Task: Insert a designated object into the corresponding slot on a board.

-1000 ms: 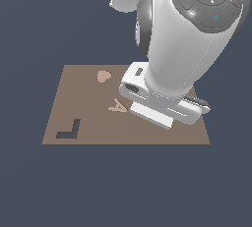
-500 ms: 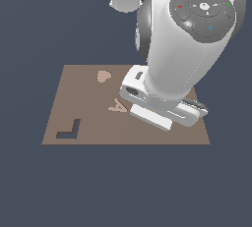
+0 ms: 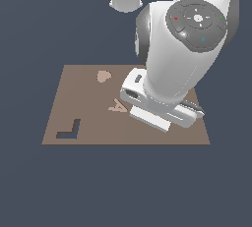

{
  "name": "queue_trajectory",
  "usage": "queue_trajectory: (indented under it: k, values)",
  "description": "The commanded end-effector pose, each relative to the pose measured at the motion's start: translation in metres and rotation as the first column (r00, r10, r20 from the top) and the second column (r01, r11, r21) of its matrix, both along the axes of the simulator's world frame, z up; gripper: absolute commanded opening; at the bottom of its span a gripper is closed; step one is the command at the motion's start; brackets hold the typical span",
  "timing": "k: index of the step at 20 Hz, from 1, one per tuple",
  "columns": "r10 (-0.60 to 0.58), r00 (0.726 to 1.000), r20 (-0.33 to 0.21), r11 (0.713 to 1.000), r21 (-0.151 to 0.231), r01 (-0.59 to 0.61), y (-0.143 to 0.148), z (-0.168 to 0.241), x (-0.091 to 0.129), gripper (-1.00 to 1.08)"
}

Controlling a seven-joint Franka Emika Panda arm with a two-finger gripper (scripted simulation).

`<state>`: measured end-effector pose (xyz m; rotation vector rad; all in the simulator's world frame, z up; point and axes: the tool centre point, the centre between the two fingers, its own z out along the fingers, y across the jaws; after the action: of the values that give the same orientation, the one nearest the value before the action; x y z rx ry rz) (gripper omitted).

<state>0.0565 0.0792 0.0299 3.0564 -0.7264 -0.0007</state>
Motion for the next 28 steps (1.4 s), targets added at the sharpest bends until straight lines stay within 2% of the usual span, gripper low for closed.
queue_trajectory:
  k: [1,16,23,28]
  values:
    - [0.000,1.000,0.000,1.000,0.000,0.000,0.000,0.000,0.000,-1.00]
    - [-0.031,1.000,0.000,1.000,0.000,0.031,-0.002,0.003,-0.003,-1.00]
    - [-0.145,0.989,0.000,0.989,0.000,0.145,-0.010,0.004,-0.013,-1.00]
    - [-0.273,0.962,0.000,0.962,0.000,0.273,-0.017,0.005,-0.025,-1.00]
